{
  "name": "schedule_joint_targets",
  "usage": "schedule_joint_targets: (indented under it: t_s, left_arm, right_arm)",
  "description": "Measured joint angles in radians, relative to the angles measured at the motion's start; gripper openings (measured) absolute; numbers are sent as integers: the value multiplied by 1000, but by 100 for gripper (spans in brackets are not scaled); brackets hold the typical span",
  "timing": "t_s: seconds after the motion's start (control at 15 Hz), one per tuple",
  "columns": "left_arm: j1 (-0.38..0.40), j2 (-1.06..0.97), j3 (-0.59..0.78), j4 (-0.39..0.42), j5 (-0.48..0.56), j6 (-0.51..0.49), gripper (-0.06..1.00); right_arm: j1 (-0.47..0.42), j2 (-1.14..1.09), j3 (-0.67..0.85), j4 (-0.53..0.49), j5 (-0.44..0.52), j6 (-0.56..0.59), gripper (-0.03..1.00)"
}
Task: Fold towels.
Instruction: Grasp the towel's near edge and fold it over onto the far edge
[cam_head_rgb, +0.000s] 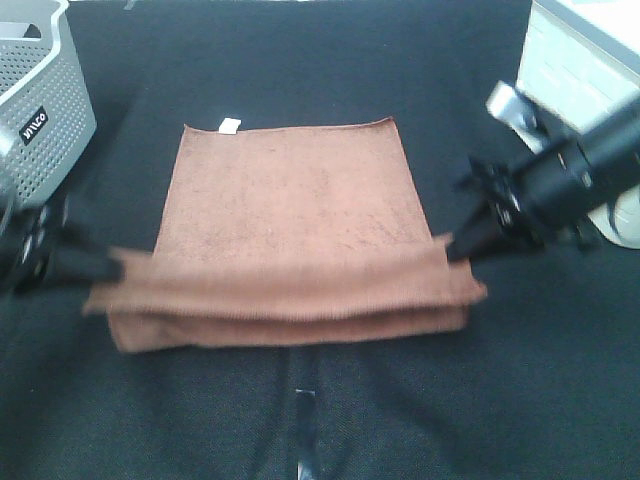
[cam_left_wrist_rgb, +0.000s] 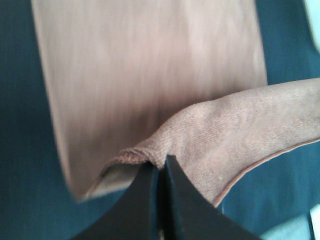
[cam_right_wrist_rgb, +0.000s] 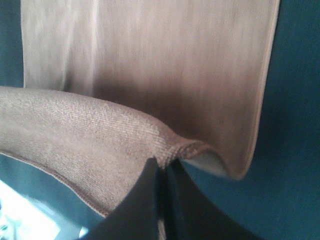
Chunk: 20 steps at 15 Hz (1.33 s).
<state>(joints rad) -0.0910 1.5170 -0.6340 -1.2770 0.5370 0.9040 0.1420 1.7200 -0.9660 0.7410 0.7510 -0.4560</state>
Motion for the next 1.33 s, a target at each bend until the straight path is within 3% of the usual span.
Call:
schedule_joint_targets:
  t_s: [0.2, 0.27, 0.33, 0.6, 0.8, 1.07, 1.33]
  left_arm:
    - [0, 149, -229, 62, -15, -77, 0]
    - [0, 219, -340, 116, -17, -125, 0]
    - [0, 219, -340, 116, -17, -125, 0]
    - [0, 399, -612, 241, -51, -232, 0]
    - [0, 536, -794, 262, -106, -245, 0]
    - [0, 770, -1066, 263, -149, -230, 0]
    - [0, 952, -1275, 263, -151, -227, 0]
  right_arm:
    - [0, 142, -293, -79, 67, 78, 0]
    - [0, 216, -442, -100, 109, 92, 0]
    - [0, 216, -442, -100, 109, 92, 0]
    - [0, 424, -819, -189, 159, 169, 0]
    - [0, 584, -1076, -210, 163, 194, 0]
    - [0, 817, -1348, -226, 105, 208, 0]
    - [0, 913, -1395, -239, -15, 201, 0]
